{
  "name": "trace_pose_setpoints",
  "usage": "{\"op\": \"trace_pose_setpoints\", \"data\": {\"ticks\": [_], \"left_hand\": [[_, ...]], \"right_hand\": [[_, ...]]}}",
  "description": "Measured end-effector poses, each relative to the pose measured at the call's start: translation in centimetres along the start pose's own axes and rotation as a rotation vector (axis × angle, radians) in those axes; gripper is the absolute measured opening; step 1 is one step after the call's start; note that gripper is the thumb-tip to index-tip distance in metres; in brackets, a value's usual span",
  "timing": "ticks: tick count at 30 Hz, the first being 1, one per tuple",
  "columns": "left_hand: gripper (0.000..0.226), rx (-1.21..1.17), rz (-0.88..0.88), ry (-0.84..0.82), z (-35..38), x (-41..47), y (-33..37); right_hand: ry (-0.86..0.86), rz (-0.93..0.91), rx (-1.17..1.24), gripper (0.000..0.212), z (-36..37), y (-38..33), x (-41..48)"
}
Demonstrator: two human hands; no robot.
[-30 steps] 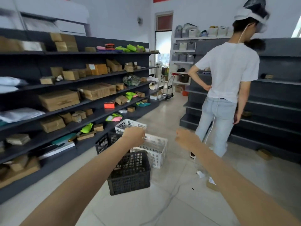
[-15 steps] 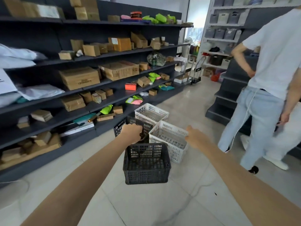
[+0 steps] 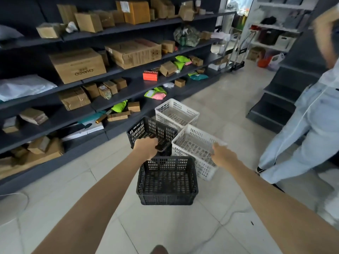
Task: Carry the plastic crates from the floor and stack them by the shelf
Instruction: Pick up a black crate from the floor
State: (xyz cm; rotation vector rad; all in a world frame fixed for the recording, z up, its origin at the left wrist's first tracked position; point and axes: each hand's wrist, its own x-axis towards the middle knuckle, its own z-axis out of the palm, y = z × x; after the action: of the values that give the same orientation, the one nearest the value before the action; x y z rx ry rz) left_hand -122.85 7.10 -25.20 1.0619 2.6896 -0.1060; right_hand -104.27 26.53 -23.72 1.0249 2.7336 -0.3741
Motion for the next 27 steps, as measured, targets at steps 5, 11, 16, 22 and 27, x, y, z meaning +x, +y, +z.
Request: {"op": "trace_pose_setpoints", "data": {"ticks": [5, 11, 16, 22, 27], "left_hand": [[0.035, -0.052, -0.082, 0.012, 0.7, 5.8, -3.1], [0.034, -0.102, -0.071, -0.03, 2.8, 13.7, -5.5], [0.033, -0.128, -0.101, -0.094, 10.6, 19.5, -7.6], [0.033, -0.063, -0.162, -0.195, 24.9, 24.1, -10.9], [0.038, -0.025, -0.172, -0.192, 34.6, 28.0, -12.9]], "right_hand": [[-0.041, 0.039, 0.011, 0.037, 1.4, -0.8, 5.7], [-0.042, -0.042, 0.092, 0.041, 3.6, -3.5, 13.1], [-0.067, -0.03, 0.044, 0.041, 10.5, -3.4, 19.9], [-0.208, 0.027, -0.097, 0.039, 26.2, 0.0, 27.8], [-0.28, 0.061, -0.162, 0.043, 36.4, 1.3, 31.8]]}}
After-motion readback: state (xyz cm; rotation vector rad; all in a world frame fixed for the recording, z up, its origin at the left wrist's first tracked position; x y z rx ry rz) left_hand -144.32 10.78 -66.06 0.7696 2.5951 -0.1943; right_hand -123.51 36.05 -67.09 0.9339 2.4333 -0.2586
